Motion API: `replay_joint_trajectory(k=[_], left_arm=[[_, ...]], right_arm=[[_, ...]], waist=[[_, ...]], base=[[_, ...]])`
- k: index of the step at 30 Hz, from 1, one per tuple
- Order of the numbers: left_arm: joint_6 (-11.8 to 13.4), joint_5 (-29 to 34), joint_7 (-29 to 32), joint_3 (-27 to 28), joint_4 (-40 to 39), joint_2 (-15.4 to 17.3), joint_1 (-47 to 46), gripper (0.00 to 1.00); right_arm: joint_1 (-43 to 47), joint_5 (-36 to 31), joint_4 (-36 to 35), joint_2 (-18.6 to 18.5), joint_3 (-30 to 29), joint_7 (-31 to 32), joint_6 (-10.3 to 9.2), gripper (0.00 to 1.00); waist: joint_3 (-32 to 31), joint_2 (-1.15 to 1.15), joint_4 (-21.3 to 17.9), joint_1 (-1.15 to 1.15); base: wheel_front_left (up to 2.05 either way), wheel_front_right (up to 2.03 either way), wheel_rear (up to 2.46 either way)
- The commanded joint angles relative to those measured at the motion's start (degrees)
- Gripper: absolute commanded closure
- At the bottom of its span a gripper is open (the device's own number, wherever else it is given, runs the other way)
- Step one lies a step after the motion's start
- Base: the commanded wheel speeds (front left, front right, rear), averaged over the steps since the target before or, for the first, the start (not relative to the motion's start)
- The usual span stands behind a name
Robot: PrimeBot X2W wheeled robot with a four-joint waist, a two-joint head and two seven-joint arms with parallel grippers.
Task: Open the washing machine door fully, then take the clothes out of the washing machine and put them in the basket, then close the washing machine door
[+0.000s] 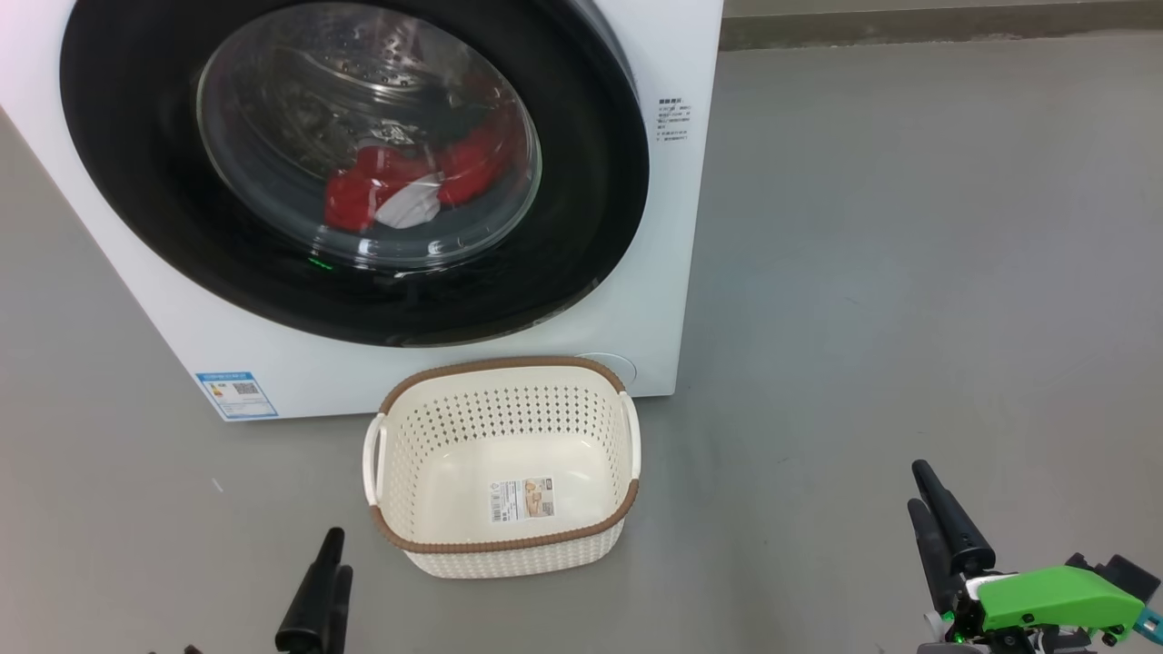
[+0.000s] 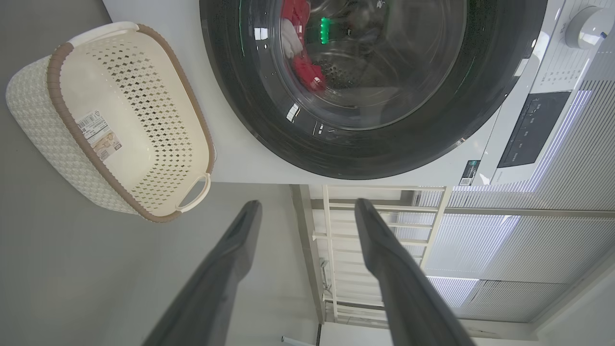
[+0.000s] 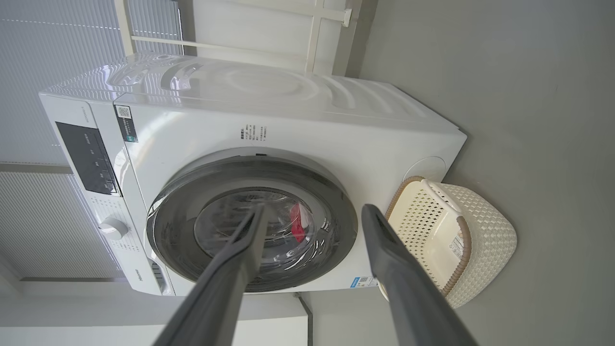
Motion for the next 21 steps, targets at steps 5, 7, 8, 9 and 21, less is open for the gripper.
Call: replay_joint_trajectory(k=[5, 7, 8, 9, 21], left_arm=[[0.22, 3.64, -1.43, -0.59, -1.27, 1.06, -3.36, 0.0], [0.39, 5.3, -1.78, -0.77, -1.36, 1.07, -3.59, 0.0], [0.49, 6.22, -1.95, -0.82, -1.46, 1.06, -3.7, 0.0], [0.58, 7.16, -2.12, -0.9, -1.55, 1.05, -3.79, 0.0], [1.93, 18.87, -4.16, -1.2, -2.98, 0.89, -4.68, 0.0]], right_arm=[[-3.73, -3.1, -1.03, -1.24, 1.82, -1.64, 0.03, 0.0], [-4.08, -4.2, -0.84, -1.34, 2.24, -2.02, 0.03, 0.0], [-4.24, -4.72, -0.73, -1.35, 2.39, -2.2, 0.03, 0.0], [-4.41, -5.36, -0.65, -1.36, 2.43, -2.37, 0.03, 0.0], [-5.93, -16.06, -0.5, -0.97, 2.83, -4.4, 0.03, 0.0]], waist=[[-0.01, 0.0, -0.04, -0.01], [-0.01, 0.0, -0.07, -0.01], [0.0, 0.0, -0.08, -0.01], [0.01, 0.0, -0.1, -0.01], [0.12, 0.0, -0.31, -0.01]], base=[[0.0, 0.0, 0.0], [0.0, 0.0, 0.0], [0.0, 0.0, 0.0], [0.0, 0.0, 0.0], [0.0, 0.0, 0.0]])
